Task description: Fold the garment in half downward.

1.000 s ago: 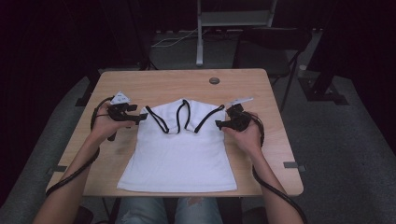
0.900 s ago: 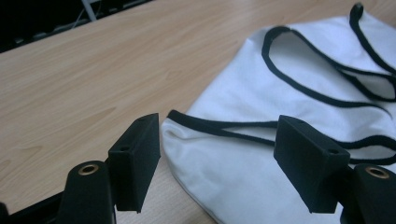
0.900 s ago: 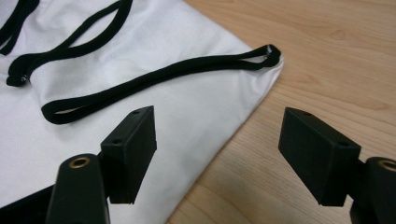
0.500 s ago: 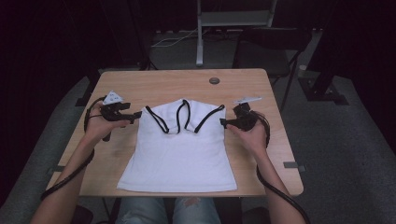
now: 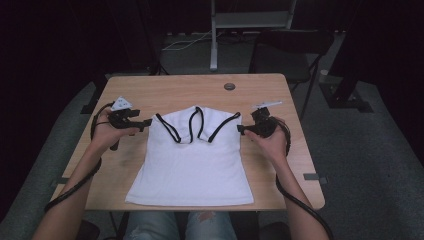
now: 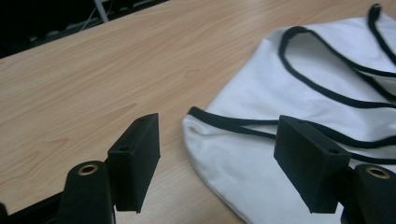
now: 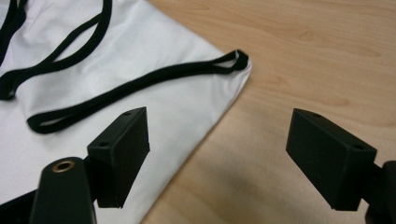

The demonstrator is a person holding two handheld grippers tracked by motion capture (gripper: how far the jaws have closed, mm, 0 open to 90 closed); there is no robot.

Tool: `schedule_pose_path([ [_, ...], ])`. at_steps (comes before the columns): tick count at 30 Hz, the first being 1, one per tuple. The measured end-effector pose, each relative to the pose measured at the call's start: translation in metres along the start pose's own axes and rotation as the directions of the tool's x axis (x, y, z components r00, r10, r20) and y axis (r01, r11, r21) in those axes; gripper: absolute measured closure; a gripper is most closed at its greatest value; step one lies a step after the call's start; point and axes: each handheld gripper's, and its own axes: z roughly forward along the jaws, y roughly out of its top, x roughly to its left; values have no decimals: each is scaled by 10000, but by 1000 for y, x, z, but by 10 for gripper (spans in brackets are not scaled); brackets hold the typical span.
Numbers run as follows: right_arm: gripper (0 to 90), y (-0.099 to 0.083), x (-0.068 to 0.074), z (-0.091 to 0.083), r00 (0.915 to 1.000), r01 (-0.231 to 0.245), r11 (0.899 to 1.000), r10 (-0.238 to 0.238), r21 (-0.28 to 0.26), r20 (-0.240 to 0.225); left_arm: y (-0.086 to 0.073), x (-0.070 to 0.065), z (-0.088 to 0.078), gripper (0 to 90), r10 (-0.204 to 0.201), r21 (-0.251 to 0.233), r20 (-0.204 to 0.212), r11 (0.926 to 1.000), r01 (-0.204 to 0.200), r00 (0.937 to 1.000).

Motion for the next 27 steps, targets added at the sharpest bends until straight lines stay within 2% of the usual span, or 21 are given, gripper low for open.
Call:
schedule_pose_path([
  [2,190,10,-5,6,10000,-46,9999,46,119,-59,2,6,11,317,-212,267,92,9994,209,9997],
  [3,190,15,-8,10,9999,-151,9998,152,157,-16,2,6,11,319,-212,267,92,9994,209,9997],
  [4,190,19,-11,13,9998,-194,9996,193,184,25,4,11,24,320,-312,657,105,9974,304,9995],
  [5,190,24,-14,18,9996,-284,9992,281,270,105,5,13,28,332,-327,782,163,9964,313,9993],
  [10,194,41,-20,37,9989,-265,9962,232,824,411,12,19,51,334,-642,1191,307,9911,601,9975],
  [12,233,44,-22,43,9984,-213,9957,165,898,534,13,19,56,335,-702,1304,429,9894,640,9966],
  [14,246,46,-23,48,9984,-225,9953,174,939,547,13,18,62,349,-845,1397,574,9873,758,9948],
  [16,275,46,-23,55,9985,-188,9941,131,1068,537,11,17,66,364,-818,1570,618,9850,712,9947],
  [20,341,42,-18,68,9986,37,9910,-108,1335,525,10,13,72,417,-739,1504,743,9867,621,9945],
  [25,457,39,-16,72,9973,446,9909,-516,1268,524,10,13,73,454,-756,1561,892,9859,610,9931],
  [27,518,38,-13,72,9946,815,9889,-888,1245,543,9,14,74,468,-827,1541,866,9857,687,9928],
])
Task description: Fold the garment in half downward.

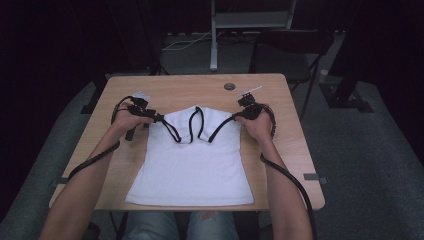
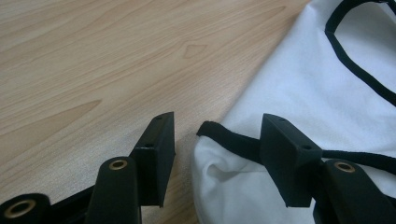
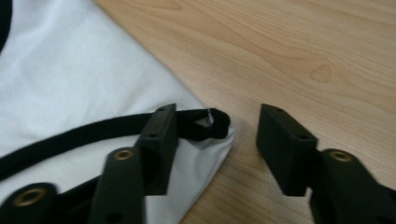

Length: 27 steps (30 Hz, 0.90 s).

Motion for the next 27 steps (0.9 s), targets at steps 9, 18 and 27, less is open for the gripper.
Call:
schedule_pose_path([
  [9,699,-3,7,-1,9991,356,9990,-362,-253,-214,-3,2,-5,513,-618,-424,283,9971,630,9977],
  [18,695,-4,7,-1,9994,280,9991,-286,-316,-198,-9,6,-4,540,-861,-162,177,9961,864,9961],
  [27,833,-1,9,-1,9990,229,9996,-235,-156,-382,1,4,4,833,-1261,-601,236,9900,1273,9917],
])
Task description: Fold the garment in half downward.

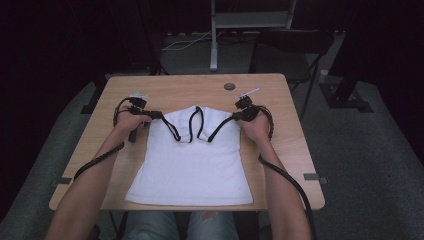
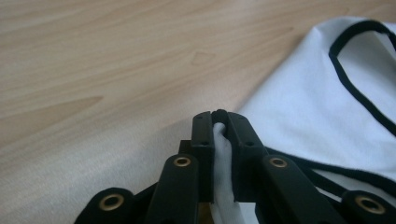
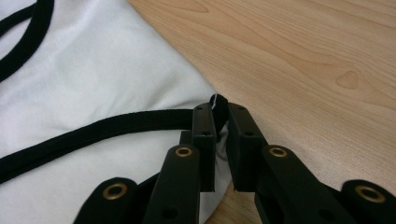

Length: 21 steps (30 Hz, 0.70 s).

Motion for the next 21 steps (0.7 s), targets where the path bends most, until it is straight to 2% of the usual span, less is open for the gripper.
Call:
schedule_pose_path([
  [2,838,1,-2,-2,9996,-229,9997,228,-67,-190,6,0,-4,837,23,-206,-62,9998,-24,10000],
  [4,839,4,-6,-6,9965,-654,9970,631,-419,-556,13,0,-8,838,-31,-385,-61,9993,29,10000],
  [6,840,7,-10,-11,9925,-1007,9927,955,-671,-765,20,1,-14,838,-159,-664,-257,9977,142,9995],
  [8,841,12,-13,-15,9908,-1172,9893,1105,-870,-785,26,3,-19,838,-322,-928,-283,9953,294,9991],
  [12,842,18,-21,-24,9783,-1870,9725,1714,-1390,-1168,34,5,-28,838,-452,-1363,-308,9898,406,9985],
  [17,843,23,-27,-31,9741,-2122,9629,1948,-1666,-1150,41,8,-36,838,-702,-1848,-310,9807,633,9971],
  [21,843,32,-28,-39,9709,-2282,9522,2069,-2032,-1205,48,11,-45,837,-836,-2276,-214,9707,766,9963],
])
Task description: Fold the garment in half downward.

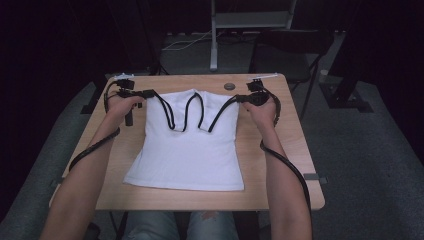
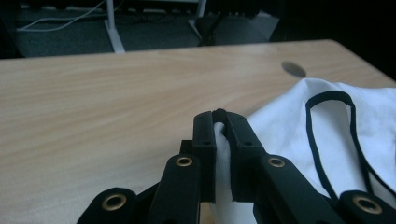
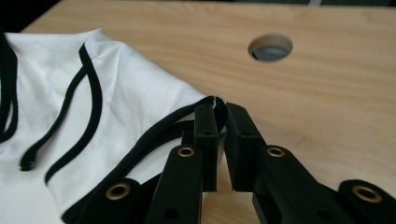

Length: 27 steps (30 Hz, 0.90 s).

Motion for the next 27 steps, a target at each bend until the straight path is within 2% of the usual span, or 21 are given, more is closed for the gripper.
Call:
schedule_pose_path([
  [3,843,9,3,-5,10000,-41,9994,38,-356,-80,8,0,-6,837,-10,-411,-26,9992,9,10000],
  [8,842,14,10,-5,10000,32,9984,-35,-573,-47,8,0,-12,836,90,-520,-44,9986,-92,9999],
  [14,842,-7,20,11,9980,392,9991,-398,-133,-493,-18,1,-14,835,263,-333,105,9991,-259,9996],
  [18,841,-22,20,17,9957,376,9992,-362,152,-854,-35,4,-21,835,326,-372,160,9988,-320,9993],
  [23,840,-35,15,15,9942,465,9983,-429,343,-984,-49,6,-34,833,796,-294,184,9964,-790,9967],
  [27,839,-46,12,12,9919,807,9942,-731,708,-1040,-61,6,-41,832,1169,-138,187,9931,-1166,9930],
])
